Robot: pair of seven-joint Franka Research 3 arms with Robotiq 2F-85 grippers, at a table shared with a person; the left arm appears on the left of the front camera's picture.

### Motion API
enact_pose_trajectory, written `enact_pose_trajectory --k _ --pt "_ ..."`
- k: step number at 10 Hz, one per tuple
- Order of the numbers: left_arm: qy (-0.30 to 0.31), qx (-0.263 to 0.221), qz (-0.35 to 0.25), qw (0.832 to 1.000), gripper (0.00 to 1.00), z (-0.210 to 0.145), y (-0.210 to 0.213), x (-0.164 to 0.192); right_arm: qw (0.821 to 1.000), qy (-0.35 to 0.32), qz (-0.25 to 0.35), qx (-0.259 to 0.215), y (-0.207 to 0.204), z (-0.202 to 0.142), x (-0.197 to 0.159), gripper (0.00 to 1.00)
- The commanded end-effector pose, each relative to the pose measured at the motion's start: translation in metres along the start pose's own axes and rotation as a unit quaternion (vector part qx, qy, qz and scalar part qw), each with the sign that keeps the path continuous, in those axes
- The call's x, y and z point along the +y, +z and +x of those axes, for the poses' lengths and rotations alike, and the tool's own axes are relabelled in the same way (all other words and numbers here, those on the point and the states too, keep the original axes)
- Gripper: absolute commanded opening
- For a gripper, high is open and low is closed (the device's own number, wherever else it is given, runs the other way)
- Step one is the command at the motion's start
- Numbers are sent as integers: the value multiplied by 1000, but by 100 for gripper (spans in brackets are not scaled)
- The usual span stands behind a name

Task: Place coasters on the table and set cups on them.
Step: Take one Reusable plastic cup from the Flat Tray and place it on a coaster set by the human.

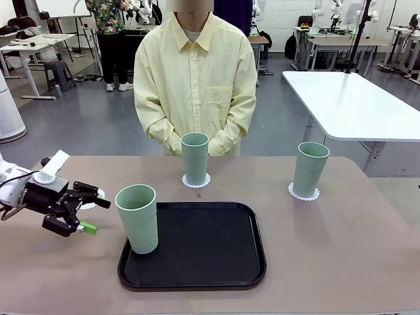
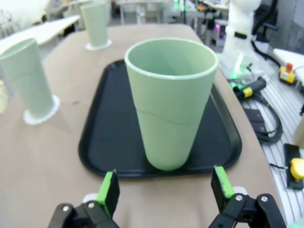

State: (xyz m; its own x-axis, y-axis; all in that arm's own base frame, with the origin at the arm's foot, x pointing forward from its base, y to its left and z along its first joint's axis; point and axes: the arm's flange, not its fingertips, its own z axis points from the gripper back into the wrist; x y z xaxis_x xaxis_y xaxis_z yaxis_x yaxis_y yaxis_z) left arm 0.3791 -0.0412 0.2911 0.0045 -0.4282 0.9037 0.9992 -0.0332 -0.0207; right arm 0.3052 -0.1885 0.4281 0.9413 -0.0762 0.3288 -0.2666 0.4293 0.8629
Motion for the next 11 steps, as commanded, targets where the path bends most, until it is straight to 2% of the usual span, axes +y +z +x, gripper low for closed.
enact_pose_trajectory --k 1,5,11 --pt "-15 -36 -7 999 100 -11 -8 7 1000 -2 6 -2 0 -2 0 100" --pt "-28 -69 -33 997 100 -16 -26 6 1000 -2 6 -2 0 -2 0 100" --pt "-46 -87 -56 994 100 -13 -53 15 1000 -2 6 -2 0 -2 0 100"
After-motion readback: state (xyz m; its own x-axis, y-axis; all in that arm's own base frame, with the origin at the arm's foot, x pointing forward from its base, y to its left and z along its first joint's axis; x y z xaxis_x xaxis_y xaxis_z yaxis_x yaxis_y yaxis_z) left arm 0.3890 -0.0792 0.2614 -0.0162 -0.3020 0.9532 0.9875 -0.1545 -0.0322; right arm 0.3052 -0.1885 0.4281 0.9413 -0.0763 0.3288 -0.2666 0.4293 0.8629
